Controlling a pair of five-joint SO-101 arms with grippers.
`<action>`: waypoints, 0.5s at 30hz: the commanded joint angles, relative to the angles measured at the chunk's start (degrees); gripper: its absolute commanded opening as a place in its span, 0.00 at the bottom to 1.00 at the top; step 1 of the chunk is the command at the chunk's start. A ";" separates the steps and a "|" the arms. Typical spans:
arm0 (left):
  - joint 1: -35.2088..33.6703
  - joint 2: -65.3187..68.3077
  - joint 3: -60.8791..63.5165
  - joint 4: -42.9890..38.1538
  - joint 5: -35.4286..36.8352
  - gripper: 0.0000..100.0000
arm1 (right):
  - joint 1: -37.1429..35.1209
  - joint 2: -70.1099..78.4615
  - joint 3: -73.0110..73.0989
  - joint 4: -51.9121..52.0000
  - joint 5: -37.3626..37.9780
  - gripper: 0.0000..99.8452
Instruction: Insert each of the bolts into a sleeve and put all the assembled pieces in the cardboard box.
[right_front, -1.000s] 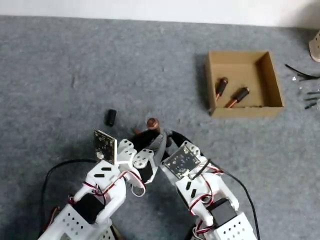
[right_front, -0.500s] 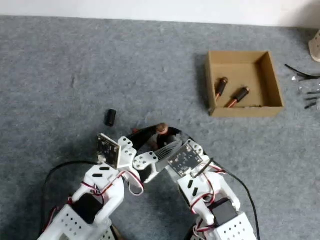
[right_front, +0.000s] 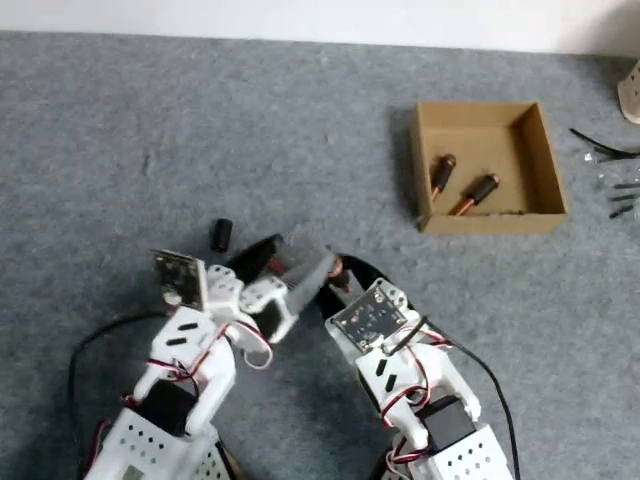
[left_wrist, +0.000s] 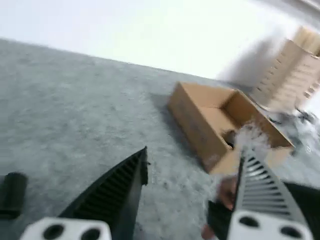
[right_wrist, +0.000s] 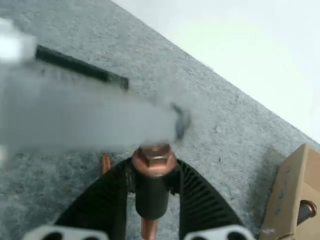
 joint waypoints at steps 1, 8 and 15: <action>-4.00 -0.92 -3.56 0.09 2.20 0.27 | 0.84 -0.75 4.35 -0.22 0.44 0.01; -5.41 -0.92 -1.19 0.18 -6.33 0.24 | 4.88 -0.75 4.35 -0.48 0.18 0.01; -5.49 -0.92 -0.84 0.09 -14.59 0.03 | 10.15 -0.31 5.85 -9.80 0.18 0.01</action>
